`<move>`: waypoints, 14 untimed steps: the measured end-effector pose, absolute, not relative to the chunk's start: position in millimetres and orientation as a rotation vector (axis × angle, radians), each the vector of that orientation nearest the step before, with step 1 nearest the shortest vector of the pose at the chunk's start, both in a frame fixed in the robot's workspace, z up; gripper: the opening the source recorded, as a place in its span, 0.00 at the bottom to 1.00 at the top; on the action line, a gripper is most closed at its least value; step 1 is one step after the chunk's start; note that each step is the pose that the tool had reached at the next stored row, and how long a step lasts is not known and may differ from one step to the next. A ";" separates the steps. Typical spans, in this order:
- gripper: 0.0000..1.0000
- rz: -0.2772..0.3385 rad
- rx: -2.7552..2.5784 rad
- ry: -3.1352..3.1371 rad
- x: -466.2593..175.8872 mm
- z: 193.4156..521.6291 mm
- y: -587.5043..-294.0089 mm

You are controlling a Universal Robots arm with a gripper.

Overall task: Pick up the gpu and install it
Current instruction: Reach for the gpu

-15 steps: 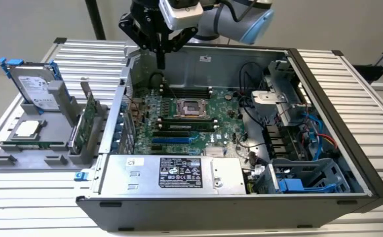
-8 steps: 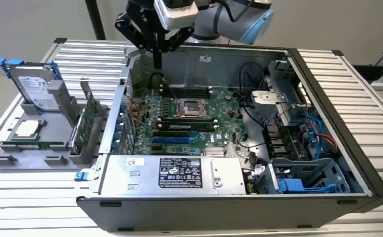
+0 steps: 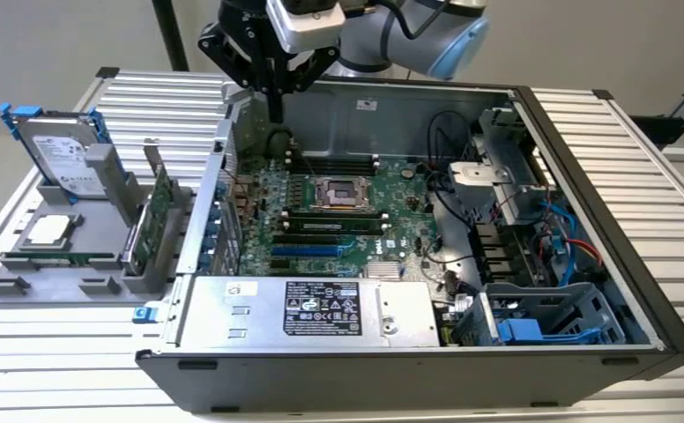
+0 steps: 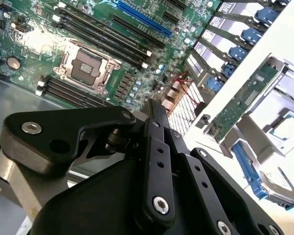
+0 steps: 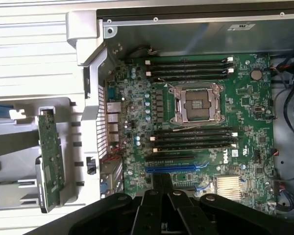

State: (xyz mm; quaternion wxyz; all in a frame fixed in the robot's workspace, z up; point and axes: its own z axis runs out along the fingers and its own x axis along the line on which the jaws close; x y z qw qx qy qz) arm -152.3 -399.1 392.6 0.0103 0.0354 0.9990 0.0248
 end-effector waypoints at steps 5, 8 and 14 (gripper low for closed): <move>0.00 0.077 0.110 3.118 -156.1 392.6 -399.1; 0.00 0.077 0.110 3.118 -158.7 392.6 -399.1; 0.00 0.077 0.110 3.118 -163.7 392.6 -399.1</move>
